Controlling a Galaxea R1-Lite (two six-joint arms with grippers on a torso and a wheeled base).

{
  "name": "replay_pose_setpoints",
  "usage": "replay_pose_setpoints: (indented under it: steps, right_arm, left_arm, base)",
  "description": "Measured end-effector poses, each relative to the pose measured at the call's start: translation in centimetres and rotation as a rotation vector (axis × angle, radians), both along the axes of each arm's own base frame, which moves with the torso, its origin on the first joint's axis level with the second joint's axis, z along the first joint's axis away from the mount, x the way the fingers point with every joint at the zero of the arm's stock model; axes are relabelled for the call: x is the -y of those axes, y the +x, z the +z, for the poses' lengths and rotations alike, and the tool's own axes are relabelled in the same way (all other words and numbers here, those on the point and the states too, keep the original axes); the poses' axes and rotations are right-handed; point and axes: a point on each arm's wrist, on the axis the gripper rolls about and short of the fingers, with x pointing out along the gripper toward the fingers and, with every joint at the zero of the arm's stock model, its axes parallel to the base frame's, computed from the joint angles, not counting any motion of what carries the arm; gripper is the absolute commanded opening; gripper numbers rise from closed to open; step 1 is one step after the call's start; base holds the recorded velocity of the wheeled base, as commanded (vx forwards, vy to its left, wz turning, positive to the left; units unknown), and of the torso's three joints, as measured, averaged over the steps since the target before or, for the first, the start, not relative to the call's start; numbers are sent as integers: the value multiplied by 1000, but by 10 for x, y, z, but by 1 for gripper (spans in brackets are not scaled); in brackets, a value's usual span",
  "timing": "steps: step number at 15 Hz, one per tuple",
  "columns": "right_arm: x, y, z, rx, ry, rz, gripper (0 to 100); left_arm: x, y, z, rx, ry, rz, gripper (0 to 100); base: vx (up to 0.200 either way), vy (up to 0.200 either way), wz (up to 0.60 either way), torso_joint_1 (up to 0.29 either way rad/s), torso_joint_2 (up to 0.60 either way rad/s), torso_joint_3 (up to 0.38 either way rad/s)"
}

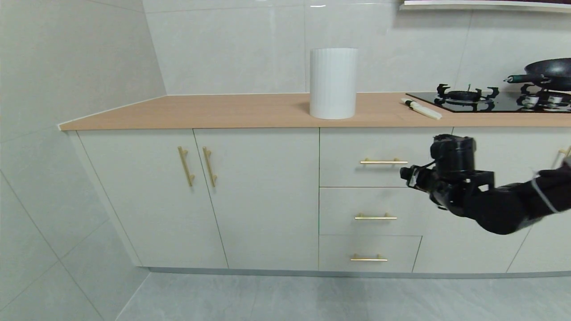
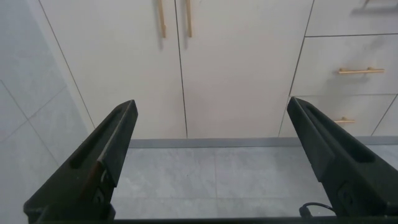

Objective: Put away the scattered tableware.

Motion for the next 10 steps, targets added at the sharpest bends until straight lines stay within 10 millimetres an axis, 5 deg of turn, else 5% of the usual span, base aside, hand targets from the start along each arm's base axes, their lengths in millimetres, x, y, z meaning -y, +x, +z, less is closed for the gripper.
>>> replay_pose_setpoints:
  steps: [4, 10]
  right_arm:
    - [26, -116, 43, 61, -93, 41, 100]
    - [88, -249, 36, 84, -309, -92, 100]
  left_arm:
    - [0, 0, 0, 0, 0, 0, 100]
    - [0, 0, 0, 0, 0, 0, 100]
  base:
    - [0, 0, 0, 0, 0, 0]
    - [0, 0, 0, 0, 0, 0]
